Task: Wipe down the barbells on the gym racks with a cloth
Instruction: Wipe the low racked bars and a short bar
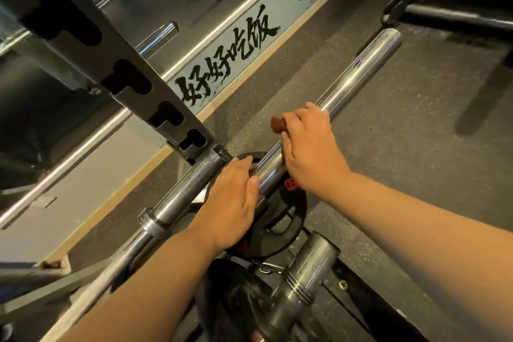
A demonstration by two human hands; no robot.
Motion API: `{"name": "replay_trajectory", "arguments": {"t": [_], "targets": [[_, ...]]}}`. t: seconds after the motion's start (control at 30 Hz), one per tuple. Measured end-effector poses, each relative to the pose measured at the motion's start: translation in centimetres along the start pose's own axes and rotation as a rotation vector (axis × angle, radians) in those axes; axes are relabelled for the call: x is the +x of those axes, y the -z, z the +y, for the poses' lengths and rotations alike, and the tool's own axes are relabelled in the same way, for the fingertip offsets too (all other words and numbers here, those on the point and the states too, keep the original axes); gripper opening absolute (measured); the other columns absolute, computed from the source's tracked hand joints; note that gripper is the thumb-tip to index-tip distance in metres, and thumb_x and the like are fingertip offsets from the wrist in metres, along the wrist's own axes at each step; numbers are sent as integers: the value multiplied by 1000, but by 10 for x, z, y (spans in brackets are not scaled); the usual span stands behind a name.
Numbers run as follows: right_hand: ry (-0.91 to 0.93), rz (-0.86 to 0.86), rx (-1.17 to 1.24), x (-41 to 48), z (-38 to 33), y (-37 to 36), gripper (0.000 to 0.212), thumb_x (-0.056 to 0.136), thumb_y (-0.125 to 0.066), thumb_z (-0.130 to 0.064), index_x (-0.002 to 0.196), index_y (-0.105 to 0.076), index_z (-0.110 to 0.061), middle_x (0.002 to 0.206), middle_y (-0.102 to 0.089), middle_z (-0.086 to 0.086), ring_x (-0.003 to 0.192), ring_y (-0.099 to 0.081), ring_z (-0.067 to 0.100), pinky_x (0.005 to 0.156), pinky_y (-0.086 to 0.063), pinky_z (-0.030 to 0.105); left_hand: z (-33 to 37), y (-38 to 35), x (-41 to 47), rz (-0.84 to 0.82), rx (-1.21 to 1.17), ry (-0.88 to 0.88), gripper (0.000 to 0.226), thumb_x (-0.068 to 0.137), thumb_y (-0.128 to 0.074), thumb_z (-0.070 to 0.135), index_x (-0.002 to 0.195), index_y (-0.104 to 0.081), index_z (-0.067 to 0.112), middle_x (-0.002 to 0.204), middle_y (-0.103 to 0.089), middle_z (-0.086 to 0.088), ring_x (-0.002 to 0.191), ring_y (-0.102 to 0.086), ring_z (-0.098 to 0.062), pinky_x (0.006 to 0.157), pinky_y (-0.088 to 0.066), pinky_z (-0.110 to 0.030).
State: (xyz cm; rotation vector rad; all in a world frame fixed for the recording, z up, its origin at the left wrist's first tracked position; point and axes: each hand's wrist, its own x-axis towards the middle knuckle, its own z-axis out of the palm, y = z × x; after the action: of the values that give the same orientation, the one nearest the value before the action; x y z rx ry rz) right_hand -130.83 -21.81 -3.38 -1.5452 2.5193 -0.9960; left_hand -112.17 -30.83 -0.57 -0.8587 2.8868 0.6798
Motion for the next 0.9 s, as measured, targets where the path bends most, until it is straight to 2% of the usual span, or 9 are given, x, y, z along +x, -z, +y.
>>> {"name": "replay_trajectory", "arguments": {"t": [0.13, 0.27, 0.37, 0.43, 0.5, 0.57, 0.63, 0.8, 0.9], "targets": [[186, -202, 177, -35, -46, -16, 49, 101, -32, -28, 142, -52, -10, 133, -54, 5, 138, -36, 26, 126, -8, 51, -11, 4, -11, 8, -120, -97, 52, 108, -30, 41, 156, -30, 20, 149, -43, 1, 142, -39, -18, 118, -32, -45], [281, -363, 375, -43, -26, 2, 43, 108, -42, -21, 151, -42, -19, 143, -44, -4, 142, -27, 9, 126, -15, 50, -24, 6, -35, 22, -127, -67, 55, 110, -34, 32, 162, -17, 31, 167, -23, 10, 156, -9, -11, 127, -14, -42], [313, -383, 267, -32, -26, 4, 38, 109, -40, -25, 147, -45, -21, 135, -48, -4, 132, -35, 8, 126, -14, 46, -31, 7, -49, 18, -154, 27, 55, 110, -36, 30, 162, -19, 31, 167, -17, 15, 153, -3, 2, 128, -9, -34], [260, -360, 108, -18, -43, -4, 33, 109, -37, -26, 137, -52, -17, 127, -56, 2, 125, -45, 18, 124, -10, 41, -33, 5, -57, 50, -171, 79, 52, 109, -38, 32, 160, -25, 34, 164, -18, 17, 150, -4, 7, 124, -4, -18], [143, -387, -25, 1, -63, -11, 32, 109, -35, -26, 127, -58, -13, 121, -62, 7, 115, -53, 26, 113, -24, 38, -35, 2, -67, 111, -191, 151, 47, 109, -41, 33, 155, -34, 37, 161, -21, 19, 144, -10, 11, 111, -2, 0], [116, -362, -81, 8, -74, -14, 31, 108, -35, -27, 123, -59, -13, 119, -65, 9, 107, -56, 28, 97, -37, 39, -41, 0, -78, 181, -180, 184, 44, 108, -44, 32, 151, -42, 38, 158, -26, 20, 141, -18, 10, 105, -5, 4], [178, -278, -19, -7, -73, -15, 29, 107, -39, -24, 125, -59, -13, 121, -63, 8, 108, -54, 26, 97, -38, 38, -44, -1, -88, 216, -135, 158, 42, 107, -45, 30, 149, -47, 37, 151, -32, 25, 140, -24, 8, 103, -6, 7], [433, -259, 94, -66, -40, -5, 46, 106, -41, -19, 152, -41, -13, 155, -38, 5, 144, -28, 25, 125, -12, 30, -62, -5, -109, 271, 4, 57, 36, 107, -46, 27, 140, -58, 21, 143, -57, 4, 139, -40, -6, 117, -13, -9], [509, -284, -62, -51, -53, -6, 46, 100, -45, -15, 145, -49, -8, 147, -49, 11, 139, -37, 33, 125, -11, 39, -70, -9, -108, 239, 53, 73, 45, 106, -33, 39, 137, -58, 17, 135, -62, -3, 138, -46, -20, 123, -16, -23]]}}
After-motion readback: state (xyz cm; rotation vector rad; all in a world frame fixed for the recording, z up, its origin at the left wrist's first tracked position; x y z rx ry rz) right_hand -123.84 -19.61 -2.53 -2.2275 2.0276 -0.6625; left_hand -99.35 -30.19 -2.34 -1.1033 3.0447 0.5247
